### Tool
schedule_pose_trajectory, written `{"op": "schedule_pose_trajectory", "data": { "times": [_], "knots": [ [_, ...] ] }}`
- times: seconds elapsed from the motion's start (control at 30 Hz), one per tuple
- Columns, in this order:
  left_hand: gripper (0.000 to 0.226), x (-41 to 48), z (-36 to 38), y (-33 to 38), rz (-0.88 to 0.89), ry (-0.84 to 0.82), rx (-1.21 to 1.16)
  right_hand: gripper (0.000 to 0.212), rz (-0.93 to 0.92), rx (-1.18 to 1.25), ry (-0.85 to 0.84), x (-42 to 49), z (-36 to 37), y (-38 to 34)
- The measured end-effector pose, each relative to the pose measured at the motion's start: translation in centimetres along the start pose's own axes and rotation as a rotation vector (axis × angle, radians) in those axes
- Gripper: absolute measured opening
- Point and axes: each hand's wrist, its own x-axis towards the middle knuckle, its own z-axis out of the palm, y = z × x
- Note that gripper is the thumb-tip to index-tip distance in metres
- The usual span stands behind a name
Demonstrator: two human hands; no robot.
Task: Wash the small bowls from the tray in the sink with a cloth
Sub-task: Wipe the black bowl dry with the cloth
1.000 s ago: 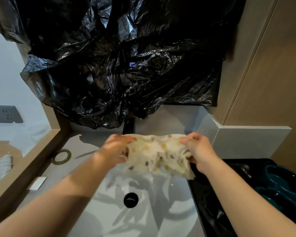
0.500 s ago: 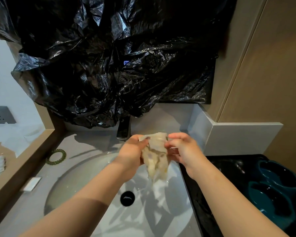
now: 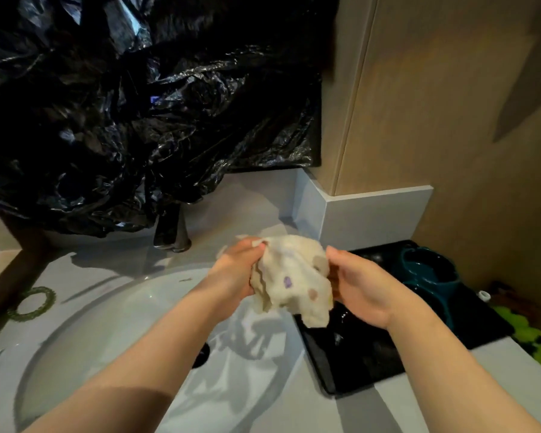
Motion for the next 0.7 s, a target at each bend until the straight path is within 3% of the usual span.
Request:
{"op": "schedule_pose_trajectory", "data": {
  "times": [0.03, 0.13, 0.2, 0.27, 0.37, 0.5, 0.57, 0.63, 0.7],
  "knots": [
    [0.020, 0.1, 0.8, -0.1, -0.008, -0.013, -0.023, 0.007, -0.051, -0.185, 0.073, -0.7, -0.3, -0.4],
    [0.022, 0.2, 3.3, 0.1, -0.022, -0.083, -0.120, 0.024, -0.245, -0.505, 0.365, -2.2, -1.7, -1.4],
    [0.013, 0.1, 4.5, -0.1, -0.029, -0.213, -0.131, 0.032, -0.239, -0.491, 0.431, -2.8, -2.5, -1.8],
    [0.029, 0.2, 5.4, -0.5, -0.039, -0.334, -0.038, 0.031, -0.091, -0.445, 0.382, -3.2, -3.3, -1.7],
    [0.030, 0.5, 6.6, -1.3, 0.014, -0.358, 0.102, 0.034, 0.067, -0.360, 0.304, -3.9, -4.0, -0.9],
    [0.015, 0.9, 7.5, -2.1, 0.067, -0.382, 0.246, 0.015, 0.050, -0.272, 0.427, -5.1, -5.0, 0.2],
    [0.020, 1.4, 7.4, -3.2, 0.208, -0.312, 0.514, 0.012, 0.002, -0.247, 0.590, -5.7, -5.6, 0.7],
    [0.026, 1.8, 7.0, -4.8, 0.415, -0.232, 0.915, 0.011, -0.038, -0.390, 0.789, -6.5, -6.0, 1.2],
    [0.030, 1.8, 7.0, -6.3, 0.520, -0.356, 1.138, 0.008, -0.025, -0.568, 0.882, -7.2, -6.1, 2.2]
  ]
}}
